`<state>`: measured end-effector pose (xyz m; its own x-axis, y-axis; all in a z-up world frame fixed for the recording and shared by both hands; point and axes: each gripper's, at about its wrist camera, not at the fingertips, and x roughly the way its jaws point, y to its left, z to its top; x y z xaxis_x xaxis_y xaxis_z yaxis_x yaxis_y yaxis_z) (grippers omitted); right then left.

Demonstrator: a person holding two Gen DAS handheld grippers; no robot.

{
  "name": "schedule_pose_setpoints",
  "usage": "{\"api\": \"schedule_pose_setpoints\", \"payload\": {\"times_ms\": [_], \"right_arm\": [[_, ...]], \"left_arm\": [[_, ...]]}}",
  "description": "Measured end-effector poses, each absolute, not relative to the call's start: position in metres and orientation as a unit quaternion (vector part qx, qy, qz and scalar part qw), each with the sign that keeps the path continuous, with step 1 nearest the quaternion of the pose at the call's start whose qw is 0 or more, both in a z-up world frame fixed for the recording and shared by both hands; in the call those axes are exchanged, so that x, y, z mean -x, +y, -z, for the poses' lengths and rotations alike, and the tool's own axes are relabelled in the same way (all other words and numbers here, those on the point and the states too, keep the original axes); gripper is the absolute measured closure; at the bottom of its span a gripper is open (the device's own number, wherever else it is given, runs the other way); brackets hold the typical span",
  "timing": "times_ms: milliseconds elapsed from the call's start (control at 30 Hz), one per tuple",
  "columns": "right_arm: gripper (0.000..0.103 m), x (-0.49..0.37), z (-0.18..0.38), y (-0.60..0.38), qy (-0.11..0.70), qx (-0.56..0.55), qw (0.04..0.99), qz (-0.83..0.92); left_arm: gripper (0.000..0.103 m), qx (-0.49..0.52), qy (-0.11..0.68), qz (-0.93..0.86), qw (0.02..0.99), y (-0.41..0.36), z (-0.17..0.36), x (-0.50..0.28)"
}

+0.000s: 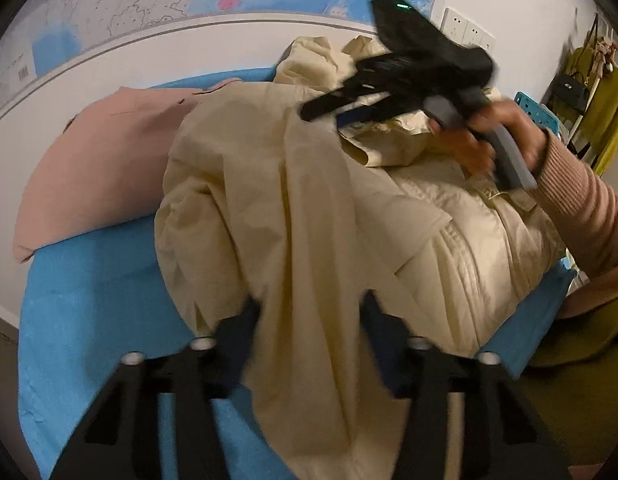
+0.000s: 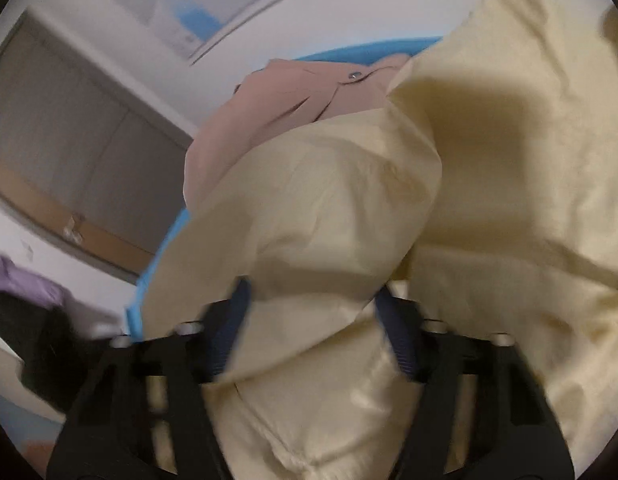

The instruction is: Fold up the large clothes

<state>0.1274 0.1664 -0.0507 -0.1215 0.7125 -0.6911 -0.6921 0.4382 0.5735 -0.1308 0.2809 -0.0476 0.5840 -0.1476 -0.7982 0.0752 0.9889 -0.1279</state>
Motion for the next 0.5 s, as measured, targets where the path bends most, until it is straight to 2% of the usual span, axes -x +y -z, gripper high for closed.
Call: {"api": "schedule_pose_setpoints", "payload": {"times_ms": [33,100,233,300,333,367,400,467,500], "right_arm": [[0.081,-0.129,0.046,0.172,0.522,-0.005,0.665,-0.534],[0.088,-0.130,0.017,0.185,0.486,-0.001,0.672,-0.558],[0.092,-0.127,-0.043,0.210,0.409,0.007,0.697,-0.589],[0.093,-0.131,-0.049,0.228,0.406,0.007,0.696,-0.593],[0.093,-0.135,-0.046,0.237,0.409,0.008,0.693,-0.594],[0.093,-0.140,-0.038,0.244,0.423,0.004,0.687,-0.591],[0.093,-0.145,-0.027,0.250,0.441,0.004,0.684,-0.582],[0.087,-0.149,-0.006,0.255,0.461,0.015,0.682,-0.567],[0.067,-0.150,0.004,0.257,0.476,0.021,0.680,-0.558]], "left_arm": [[0.075,0.041,0.450,0.067,0.890,0.282,0.046,0.134],[0.086,0.052,0.437,0.068,0.895,0.289,0.037,0.137],[0.087,0.115,0.382,0.079,0.913,0.317,0.004,0.142],[0.084,0.139,0.364,0.077,0.917,0.330,-0.006,0.142],[0.072,0.139,0.363,0.073,0.919,0.330,-0.007,0.142],[0.049,0.133,0.367,0.066,0.918,0.330,-0.007,0.141],[0.041,0.121,0.374,0.056,0.918,0.327,-0.004,0.139],[0.040,0.117,0.392,0.064,0.910,0.324,0.007,0.138],[0.039,0.122,0.406,0.075,0.903,0.322,0.016,0.137]]}}
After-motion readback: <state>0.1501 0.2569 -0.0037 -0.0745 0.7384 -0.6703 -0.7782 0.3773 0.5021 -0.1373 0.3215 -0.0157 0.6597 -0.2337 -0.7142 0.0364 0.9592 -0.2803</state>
